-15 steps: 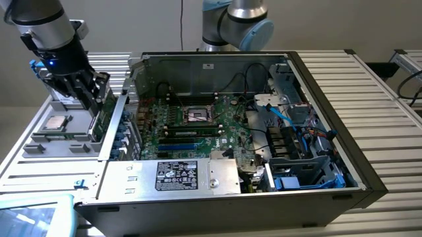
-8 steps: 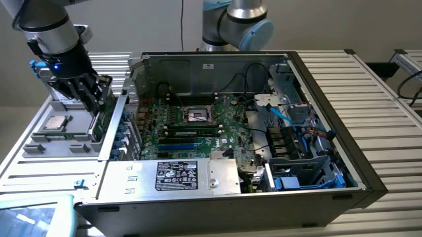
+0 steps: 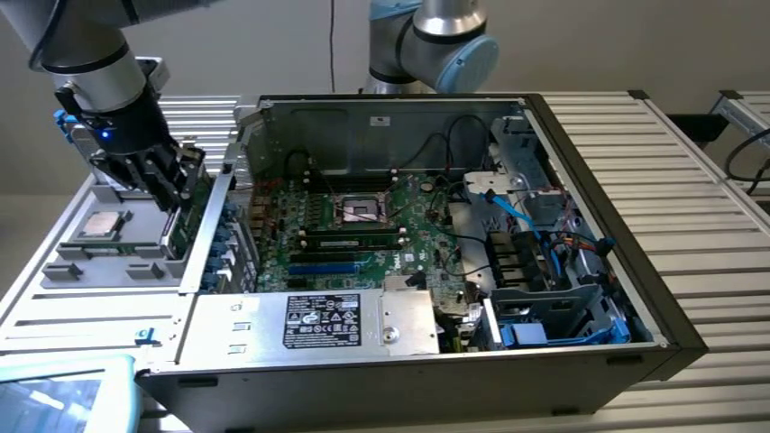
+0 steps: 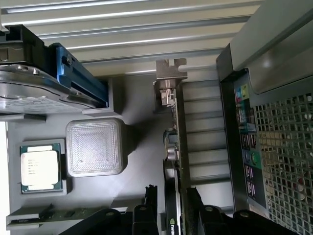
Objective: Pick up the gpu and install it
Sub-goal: 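Pick up the gpu and move the gpu toward the slot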
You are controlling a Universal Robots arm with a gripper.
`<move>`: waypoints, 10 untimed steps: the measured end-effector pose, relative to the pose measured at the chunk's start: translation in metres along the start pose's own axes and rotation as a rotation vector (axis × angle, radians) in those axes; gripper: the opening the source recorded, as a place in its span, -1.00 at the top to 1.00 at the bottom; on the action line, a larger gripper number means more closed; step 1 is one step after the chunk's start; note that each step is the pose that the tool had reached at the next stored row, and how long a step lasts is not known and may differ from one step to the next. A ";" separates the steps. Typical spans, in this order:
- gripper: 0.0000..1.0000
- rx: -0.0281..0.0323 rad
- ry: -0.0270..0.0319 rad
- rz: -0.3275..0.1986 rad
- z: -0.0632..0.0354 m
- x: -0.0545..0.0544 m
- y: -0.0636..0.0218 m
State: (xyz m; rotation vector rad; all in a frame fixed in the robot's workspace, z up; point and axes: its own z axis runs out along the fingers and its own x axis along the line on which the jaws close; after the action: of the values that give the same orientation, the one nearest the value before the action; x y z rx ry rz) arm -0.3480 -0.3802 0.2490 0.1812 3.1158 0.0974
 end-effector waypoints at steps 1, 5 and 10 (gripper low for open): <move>0.24 -0.0003 -0.0001 0.000 0.0019 0.000 -0.0001; 0.24 -0.0006 0.0002 0.000 0.0088 0.000 -0.0005; 0.24 -0.0006 0.0005 0.000 0.0104 0.000 -0.0006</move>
State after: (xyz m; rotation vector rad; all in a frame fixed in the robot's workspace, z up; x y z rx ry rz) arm -0.3481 -0.3802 0.2386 0.1815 3.1163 0.0984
